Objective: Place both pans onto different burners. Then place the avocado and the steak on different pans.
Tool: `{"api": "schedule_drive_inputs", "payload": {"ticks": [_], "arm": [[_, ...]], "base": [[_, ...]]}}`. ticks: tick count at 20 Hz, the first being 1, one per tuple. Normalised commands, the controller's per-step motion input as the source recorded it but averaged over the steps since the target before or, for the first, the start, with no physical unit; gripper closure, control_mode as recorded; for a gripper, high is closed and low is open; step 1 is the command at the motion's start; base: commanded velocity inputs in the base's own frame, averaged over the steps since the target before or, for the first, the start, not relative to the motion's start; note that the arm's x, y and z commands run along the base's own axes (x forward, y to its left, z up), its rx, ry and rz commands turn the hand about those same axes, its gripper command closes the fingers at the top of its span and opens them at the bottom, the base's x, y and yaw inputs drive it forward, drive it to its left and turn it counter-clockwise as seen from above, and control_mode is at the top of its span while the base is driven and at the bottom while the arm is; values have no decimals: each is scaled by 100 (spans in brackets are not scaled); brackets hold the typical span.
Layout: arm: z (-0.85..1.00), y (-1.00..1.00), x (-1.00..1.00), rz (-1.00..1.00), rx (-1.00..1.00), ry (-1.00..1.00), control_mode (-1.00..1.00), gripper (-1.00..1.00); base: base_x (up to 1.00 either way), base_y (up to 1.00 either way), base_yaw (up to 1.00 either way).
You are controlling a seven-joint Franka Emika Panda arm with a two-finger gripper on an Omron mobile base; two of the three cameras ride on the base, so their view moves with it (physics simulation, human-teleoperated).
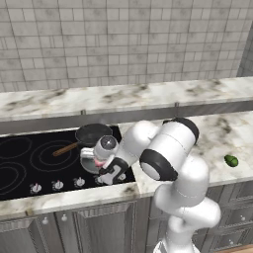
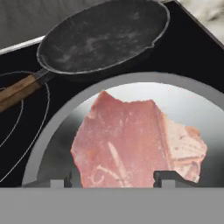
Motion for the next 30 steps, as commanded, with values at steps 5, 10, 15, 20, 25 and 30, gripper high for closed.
{"api": "schedule_drive_inputs", "payload": {"ticks": [5,10,15,20,25,30], "arm": [[0,0,1,0,13,0,-100,-100],[69,0,3,0,14,-1,-100,-100],[97,5,25,0,4,-1,-100,-100],[99,13,42,0,0,0,-100,-100],[63,11,52,0,-2,1,-100,-100],[28,7,35,0,-27,13,-100,-100]], "base": [[0,0,0],[0,0,0],[0,0,0],[0,0,0],[0,0,0],[0,0,0]]}}
